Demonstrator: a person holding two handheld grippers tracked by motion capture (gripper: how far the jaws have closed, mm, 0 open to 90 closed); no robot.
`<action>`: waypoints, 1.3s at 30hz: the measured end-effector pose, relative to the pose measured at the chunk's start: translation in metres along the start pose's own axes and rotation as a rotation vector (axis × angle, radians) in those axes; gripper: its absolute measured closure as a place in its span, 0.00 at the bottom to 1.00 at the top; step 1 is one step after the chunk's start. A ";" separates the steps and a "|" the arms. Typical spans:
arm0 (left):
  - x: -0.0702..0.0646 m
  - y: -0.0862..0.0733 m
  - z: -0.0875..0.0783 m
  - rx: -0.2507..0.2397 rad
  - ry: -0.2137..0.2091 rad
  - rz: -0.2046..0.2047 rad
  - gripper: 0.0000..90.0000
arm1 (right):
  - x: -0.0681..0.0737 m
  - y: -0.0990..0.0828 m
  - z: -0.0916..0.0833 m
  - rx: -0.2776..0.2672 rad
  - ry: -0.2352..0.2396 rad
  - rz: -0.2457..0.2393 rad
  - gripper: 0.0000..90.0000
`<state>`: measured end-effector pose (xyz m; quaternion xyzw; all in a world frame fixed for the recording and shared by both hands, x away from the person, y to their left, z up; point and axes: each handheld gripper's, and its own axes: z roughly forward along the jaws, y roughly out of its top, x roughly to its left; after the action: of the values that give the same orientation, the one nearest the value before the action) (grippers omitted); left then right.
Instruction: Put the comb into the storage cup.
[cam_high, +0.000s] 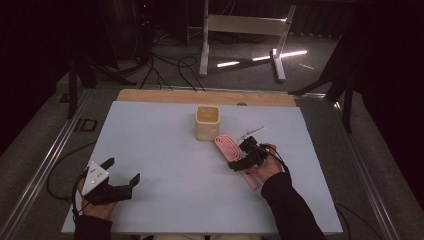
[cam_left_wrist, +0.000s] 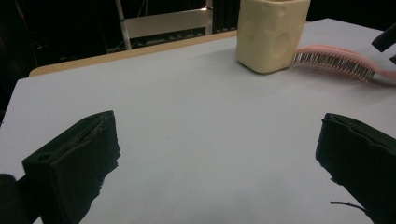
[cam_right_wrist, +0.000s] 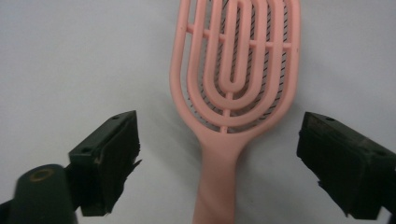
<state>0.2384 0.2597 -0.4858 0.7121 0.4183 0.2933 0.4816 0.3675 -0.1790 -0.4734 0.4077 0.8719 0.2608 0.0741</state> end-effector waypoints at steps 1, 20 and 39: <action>0.000 0.000 0.000 0.000 0.000 0.000 0.00 | 0.000 0.000 0.000 0.000 0.000 0.000 0.15; 0.000 0.000 0.000 0.001 0.000 0.001 0.00 | -0.006 -0.003 0.013 0.091 0.005 0.030 0.42; 0.000 0.000 0.000 0.002 -0.001 0.001 0.00 | 0.010 -0.003 0.026 0.173 -0.077 -0.040 0.65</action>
<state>0.2382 0.2593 -0.4857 0.7129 0.4179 0.2931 0.4809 0.3677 -0.1632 -0.4959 0.4049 0.8956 0.1672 0.0771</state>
